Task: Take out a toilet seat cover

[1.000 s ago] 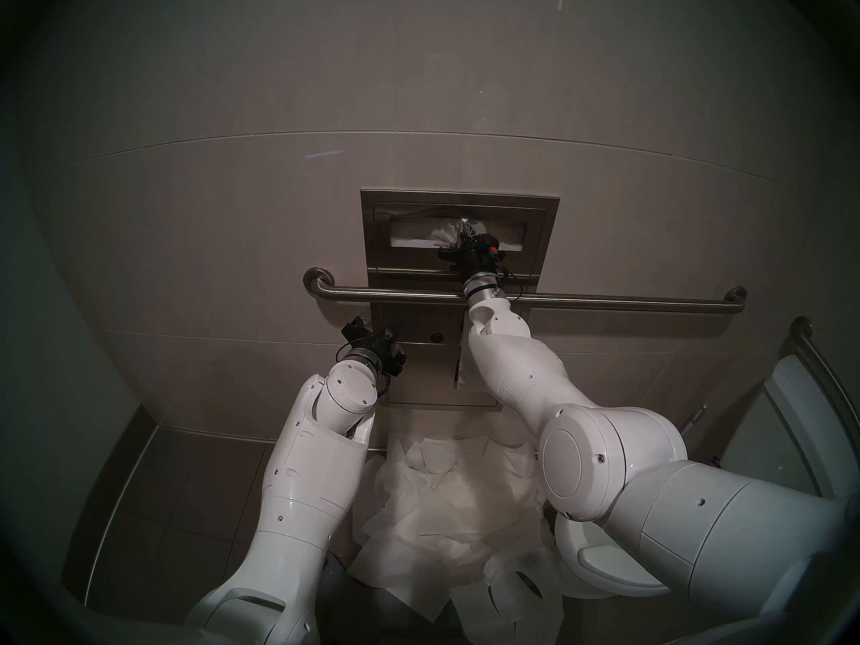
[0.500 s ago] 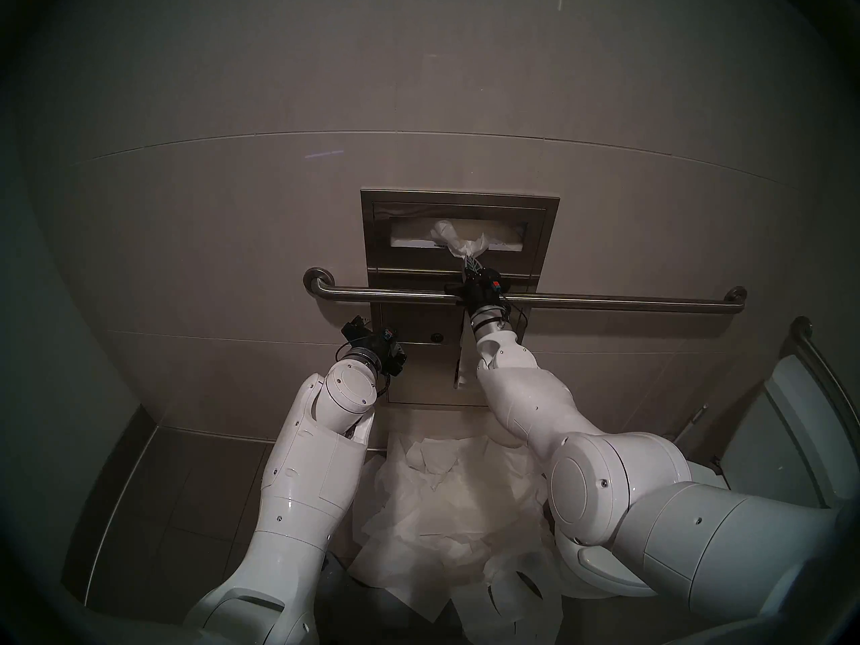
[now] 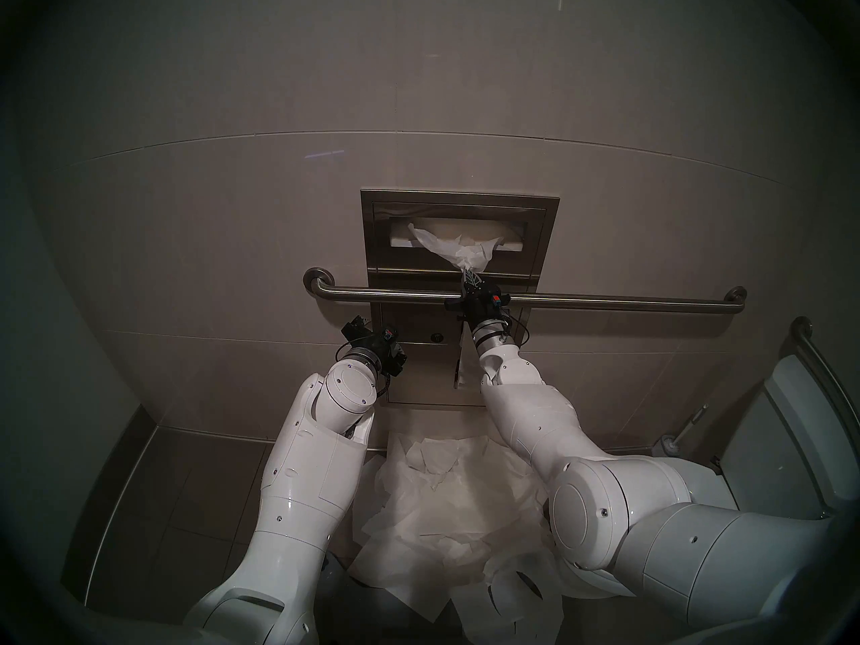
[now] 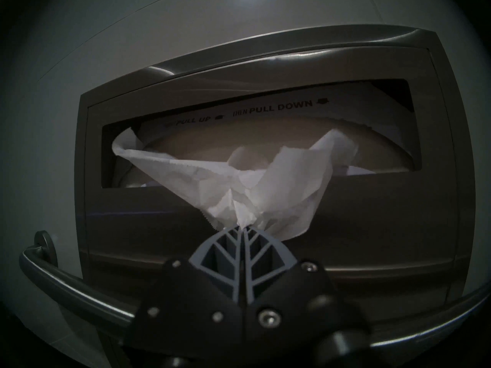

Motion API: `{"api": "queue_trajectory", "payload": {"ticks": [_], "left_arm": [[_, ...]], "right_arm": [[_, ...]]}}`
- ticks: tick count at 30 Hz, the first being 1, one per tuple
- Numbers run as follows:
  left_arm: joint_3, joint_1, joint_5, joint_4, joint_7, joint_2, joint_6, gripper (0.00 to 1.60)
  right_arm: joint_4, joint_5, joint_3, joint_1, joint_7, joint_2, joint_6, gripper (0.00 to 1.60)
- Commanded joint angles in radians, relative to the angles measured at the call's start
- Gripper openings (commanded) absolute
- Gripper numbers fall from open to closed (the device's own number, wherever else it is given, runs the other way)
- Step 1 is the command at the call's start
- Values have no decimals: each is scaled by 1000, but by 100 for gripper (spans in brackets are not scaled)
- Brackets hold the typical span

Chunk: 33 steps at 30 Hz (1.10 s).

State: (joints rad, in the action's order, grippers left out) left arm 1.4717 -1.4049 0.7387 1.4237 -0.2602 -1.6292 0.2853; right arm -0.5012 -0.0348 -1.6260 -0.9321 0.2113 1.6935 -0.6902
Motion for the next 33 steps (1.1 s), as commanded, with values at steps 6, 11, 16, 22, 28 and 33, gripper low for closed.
{"api": "queue_trajectory", "payload": {"ticks": [6, 11, 16, 22, 28, 33], "left_arm": [[2, 32, -1, 35, 2, -3, -4, 160], [2, 32, -1, 35, 2, -3, -4, 160], [2, 32, -1, 36, 2, -3, -4, 160], [2, 32, -1, 36, 1, -3, -4, 160], [2, 32, -1, 36, 1, -3, -4, 160], [3, 32, -1, 36, 1, -3, -4, 160]], "right_arm": [[-95, 25, -15, -13, 14, 9, -20, 0], [-91, 48, -31, -6, 10, 24, -37, 36], [-90, 53, -36, -6, 17, 25, -45, 36], [-88, 56, -39, -5, 22, 26, -49, 36], [-86, 59, -40, -5, 26, 26, -53, 36], [-86, 57, -38, -4, 18, 29, -56, 160]]}}
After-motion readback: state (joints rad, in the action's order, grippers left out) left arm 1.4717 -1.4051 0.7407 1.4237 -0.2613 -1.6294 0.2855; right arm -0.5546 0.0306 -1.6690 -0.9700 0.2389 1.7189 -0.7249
